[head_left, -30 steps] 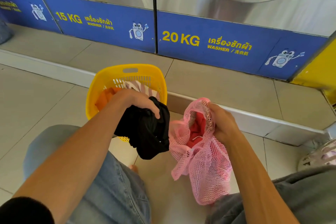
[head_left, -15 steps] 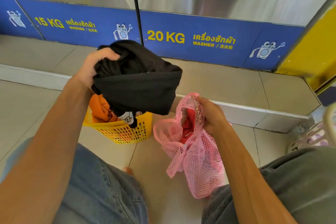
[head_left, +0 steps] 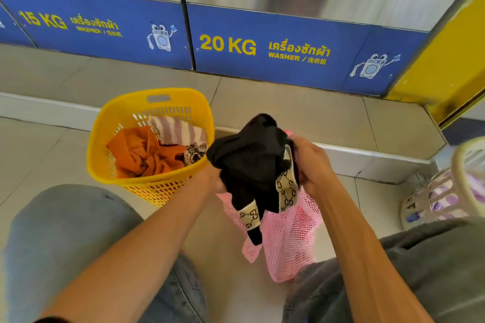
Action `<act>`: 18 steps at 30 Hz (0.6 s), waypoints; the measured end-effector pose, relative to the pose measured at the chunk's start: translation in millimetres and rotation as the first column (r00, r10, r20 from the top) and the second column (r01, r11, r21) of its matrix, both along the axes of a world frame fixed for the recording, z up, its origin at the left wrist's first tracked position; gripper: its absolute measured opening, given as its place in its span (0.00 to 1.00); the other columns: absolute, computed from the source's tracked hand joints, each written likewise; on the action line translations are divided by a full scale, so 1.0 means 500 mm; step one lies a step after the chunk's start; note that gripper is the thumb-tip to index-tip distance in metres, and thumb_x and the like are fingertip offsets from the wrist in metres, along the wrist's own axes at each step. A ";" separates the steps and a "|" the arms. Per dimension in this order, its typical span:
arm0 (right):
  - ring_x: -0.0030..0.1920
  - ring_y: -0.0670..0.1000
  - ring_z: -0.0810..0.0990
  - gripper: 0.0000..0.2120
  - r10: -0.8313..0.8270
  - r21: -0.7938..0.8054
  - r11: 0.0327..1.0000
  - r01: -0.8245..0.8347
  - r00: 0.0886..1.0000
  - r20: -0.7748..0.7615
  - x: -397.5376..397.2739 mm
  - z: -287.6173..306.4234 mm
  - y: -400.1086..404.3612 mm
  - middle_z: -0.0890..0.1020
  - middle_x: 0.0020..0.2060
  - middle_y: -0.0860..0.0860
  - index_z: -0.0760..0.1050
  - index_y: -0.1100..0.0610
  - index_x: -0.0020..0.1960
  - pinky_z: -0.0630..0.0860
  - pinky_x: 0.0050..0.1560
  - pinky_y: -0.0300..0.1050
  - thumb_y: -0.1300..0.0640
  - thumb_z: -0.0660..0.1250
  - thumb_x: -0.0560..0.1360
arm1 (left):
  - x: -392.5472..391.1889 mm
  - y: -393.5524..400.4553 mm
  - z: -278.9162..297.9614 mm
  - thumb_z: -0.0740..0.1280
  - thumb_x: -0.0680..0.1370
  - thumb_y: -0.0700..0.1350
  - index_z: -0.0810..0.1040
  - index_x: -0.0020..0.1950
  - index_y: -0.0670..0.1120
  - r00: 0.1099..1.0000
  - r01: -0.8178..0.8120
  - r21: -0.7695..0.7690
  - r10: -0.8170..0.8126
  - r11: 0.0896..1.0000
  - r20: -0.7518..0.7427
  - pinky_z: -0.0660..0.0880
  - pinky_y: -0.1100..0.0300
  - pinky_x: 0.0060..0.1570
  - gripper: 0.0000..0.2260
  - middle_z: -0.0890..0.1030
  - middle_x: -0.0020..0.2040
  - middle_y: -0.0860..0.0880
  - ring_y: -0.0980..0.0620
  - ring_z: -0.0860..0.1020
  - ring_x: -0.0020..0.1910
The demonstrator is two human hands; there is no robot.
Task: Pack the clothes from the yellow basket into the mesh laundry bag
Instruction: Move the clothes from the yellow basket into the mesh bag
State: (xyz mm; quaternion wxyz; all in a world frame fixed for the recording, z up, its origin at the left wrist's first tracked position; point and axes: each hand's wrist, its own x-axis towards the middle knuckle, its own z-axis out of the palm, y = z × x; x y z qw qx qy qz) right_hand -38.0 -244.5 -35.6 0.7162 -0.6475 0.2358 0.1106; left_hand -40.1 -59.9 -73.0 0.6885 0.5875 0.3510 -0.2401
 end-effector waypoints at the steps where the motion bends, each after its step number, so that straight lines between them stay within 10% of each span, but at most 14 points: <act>1: 0.48 0.54 0.89 0.13 0.024 -0.019 1.000 -0.023 1.000 0.018 -0.004 -0.004 -0.005 0.90 0.45 0.53 0.87 0.54 0.53 0.84 0.54 0.51 0.46 0.72 0.78 | 0.000 -0.013 -0.004 0.56 0.85 0.43 0.73 0.44 0.44 0.998 0.016 -0.102 -0.022 0.995 -0.059 0.76 0.50 0.59 0.12 0.78 0.58 0.41 0.45 0.76 0.53; 5: 0.55 0.55 0.88 0.17 0.116 -0.055 0.992 -0.113 0.991 0.067 -0.014 -0.011 -0.001 0.90 0.51 0.52 0.87 0.51 0.56 0.82 0.64 0.57 0.40 0.71 0.76 | 0.016 -0.037 -0.044 0.60 0.82 0.56 0.77 0.55 0.38 0.987 0.037 -0.143 -0.058 0.989 -0.148 0.72 0.46 0.57 0.21 0.80 0.56 0.40 0.40 0.77 0.56; 9: 0.54 0.58 0.88 0.12 0.193 -0.026 0.981 -0.192 0.980 0.054 -0.024 -0.009 0.035 0.89 0.49 0.57 0.87 0.53 0.53 0.84 0.58 0.55 0.46 0.69 0.81 | 0.028 -0.101 -0.034 0.55 0.85 0.41 0.74 0.65 0.41 0.993 0.116 -0.142 -0.111 0.983 0.044 0.77 0.55 0.38 0.13 0.77 0.63 0.42 0.47 0.76 0.40; 14: 0.58 0.70 0.83 0.10 0.225 0.073 0.972 -0.224 0.974 -0.002 -0.029 -0.036 0.074 0.84 0.55 0.71 0.89 0.49 0.47 0.81 0.62 0.66 0.50 0.69 0.81 | 0.046 -0.125 -0.095 0.53 0.86 0.43 0.64 0.77 0.40 0.997 0.074 -0.116 -0.074 0.991 0.006 0.73 0.49 0.59 0.19 0.65 0.77 0.38 0.39 0.77 0.55; 18: 0.51 0.59 0.88 0.13 0.129 0.124 0.984 -0.132 0.991 0.028 -0.010 -0.031 0.062 0.89 0.49 0.58 0.86 0.52 0.59 0.83 0.62 0.57 0.47 0.71 0.79 | 0.046 -0.130 -0.112 0.58 0.84 0.37 0.83 0.49 0.44 0.987 0.161 -0.158 -0.161 0.974 0.010 0.74 0.70 0.27 0.14 0.79 0.59 0.45 0.55 0.80 0.41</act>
